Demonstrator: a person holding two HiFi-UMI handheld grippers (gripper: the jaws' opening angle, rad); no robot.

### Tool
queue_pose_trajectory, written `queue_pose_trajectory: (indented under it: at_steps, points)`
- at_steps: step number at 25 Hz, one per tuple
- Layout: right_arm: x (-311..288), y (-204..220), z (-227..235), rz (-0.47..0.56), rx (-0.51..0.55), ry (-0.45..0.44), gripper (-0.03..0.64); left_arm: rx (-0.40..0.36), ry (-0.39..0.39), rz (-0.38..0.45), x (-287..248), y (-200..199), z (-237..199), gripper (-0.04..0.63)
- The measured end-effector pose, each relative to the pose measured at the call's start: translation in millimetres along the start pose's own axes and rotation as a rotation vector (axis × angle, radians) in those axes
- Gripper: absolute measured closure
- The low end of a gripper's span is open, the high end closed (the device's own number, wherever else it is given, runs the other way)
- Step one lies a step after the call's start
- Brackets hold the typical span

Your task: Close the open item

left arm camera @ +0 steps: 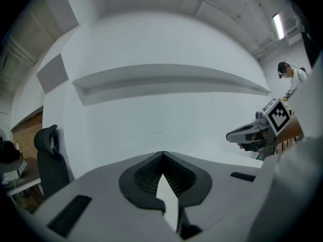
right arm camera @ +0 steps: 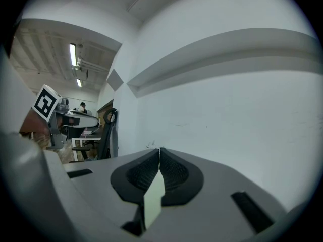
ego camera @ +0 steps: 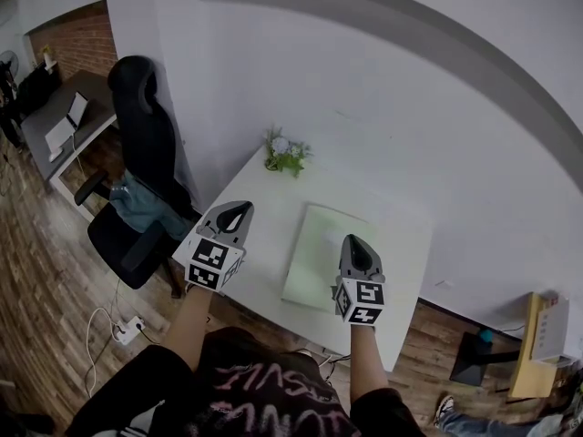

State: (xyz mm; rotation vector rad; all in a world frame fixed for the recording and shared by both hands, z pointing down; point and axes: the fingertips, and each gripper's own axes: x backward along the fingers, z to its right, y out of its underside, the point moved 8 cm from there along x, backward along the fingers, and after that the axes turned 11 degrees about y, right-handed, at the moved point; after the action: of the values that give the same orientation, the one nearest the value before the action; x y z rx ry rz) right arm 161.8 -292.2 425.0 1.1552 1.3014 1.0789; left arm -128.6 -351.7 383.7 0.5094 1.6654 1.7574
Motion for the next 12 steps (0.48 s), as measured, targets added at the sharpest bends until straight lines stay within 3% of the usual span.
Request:
queue_pose_trajectory:
  at_steps: [12]
  points:
    - [-13.8,-10.7,8.7,0.017,0.020,0.008,0.592,-0.002,0.015,0.034,-14.2,-10.2,-7.9,0.581]
